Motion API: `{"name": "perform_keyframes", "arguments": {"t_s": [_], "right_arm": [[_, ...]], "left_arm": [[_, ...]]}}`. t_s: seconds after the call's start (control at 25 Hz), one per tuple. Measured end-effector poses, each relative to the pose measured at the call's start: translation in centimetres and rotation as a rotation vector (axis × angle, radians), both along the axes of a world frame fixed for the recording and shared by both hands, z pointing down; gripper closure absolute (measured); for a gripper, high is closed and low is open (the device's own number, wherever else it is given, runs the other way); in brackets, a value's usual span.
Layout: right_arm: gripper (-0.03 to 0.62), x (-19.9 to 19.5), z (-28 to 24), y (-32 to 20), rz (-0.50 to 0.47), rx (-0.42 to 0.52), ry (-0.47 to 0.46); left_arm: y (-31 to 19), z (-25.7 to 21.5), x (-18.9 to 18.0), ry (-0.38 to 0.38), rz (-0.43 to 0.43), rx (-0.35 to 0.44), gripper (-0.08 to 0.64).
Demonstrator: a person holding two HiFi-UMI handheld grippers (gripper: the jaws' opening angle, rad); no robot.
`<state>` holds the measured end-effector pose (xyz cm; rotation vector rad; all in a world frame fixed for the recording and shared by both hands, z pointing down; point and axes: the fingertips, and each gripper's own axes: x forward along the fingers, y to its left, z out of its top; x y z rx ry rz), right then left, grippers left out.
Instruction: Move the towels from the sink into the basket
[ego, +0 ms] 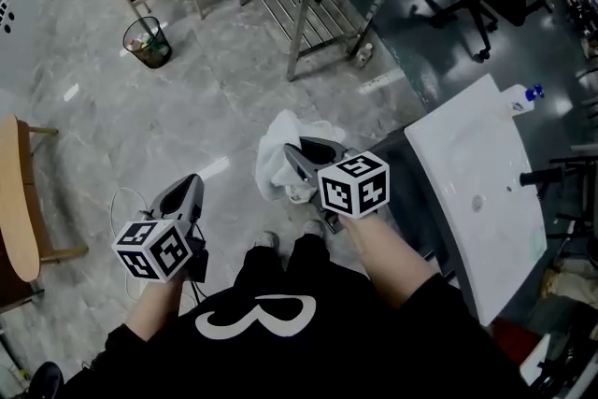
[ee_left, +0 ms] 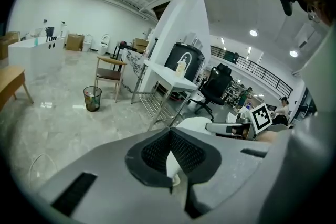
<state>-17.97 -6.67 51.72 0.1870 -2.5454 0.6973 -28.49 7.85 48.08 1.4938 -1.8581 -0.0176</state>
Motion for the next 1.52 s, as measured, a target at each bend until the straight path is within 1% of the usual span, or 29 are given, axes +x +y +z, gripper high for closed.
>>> {"name": "perform_keyframes", "arguments": {"t_s": [0.2,0.4,0.52,0.64,0.72,0.96,1.0,1.04,1.12,1.16,1.28,1.52], "right_arm": [[0.522,0.9,6.2,-1.5,0.001,-0.005,0.082],[0.522,3.7,12.5,-4.5,0.076,-0.044,0.181],[0.52,4.7,15.7,-6.1,0.115,-0.073,0.203],[0.52,5.5,19.1,-7.1,0.124,-0.093,0.252],[0.518,5.9,21.0,-7.5,0.128,-0.109,0.28],[0.516,7.4,25.2,-8.7,0.19,-0.192,0.332],[0.497,7.4,25.5,-8.8,0.194,-0.201,0.333],[0.457,7.4,25.9,-8.9,0.191,-0.211,0.336],[0.352,7.7,26.8,-9.0,0.172,-0.221,0.367],[0.316,8.0,27.3,-9.0,0.162,-0.221,0.389],[0.298,9.2,27.9,-8.7,0.165,-0.242,0.417],[0.298,9.5,26.5,-7.7,0.153,-0.28,0.388]], "left_arm": [[-0.7,3.7,-0.2,0.027,-0.017,-0.044,0.554],[-1.3,8.1,0.8,0.069,-0.011,-0.098,0.554],[-2.0,9.9,1.5,0.087,0.002,-0.123,0.554],[-2.8,11.3,1.8,0.085,0.017,-0.147,0.554],[-3.3,12.0,1.4,0.08,0.012,-0.159,0.554],[-4.5,13.2,0.6,0.081,-0.011,-0.177,0.554],[-4.7,13.3,0.5,0.081,-0.011,-0.18,0.554],[-4.9,13.4,0.4,0.079,-0.011,-0.182,0.554],[-5.4,13.5,0.2,0.079,-0.012,-0.185,0.554],[-5.6,13.5,0.2,0.081,-0.012,-0.185,0.554],[-6.1,13.5,0.4,0.092,-0.006,-0.18,0.554],[-6.7,13.1,0.7,0.105,0.016,-0.168,0.554]]}}
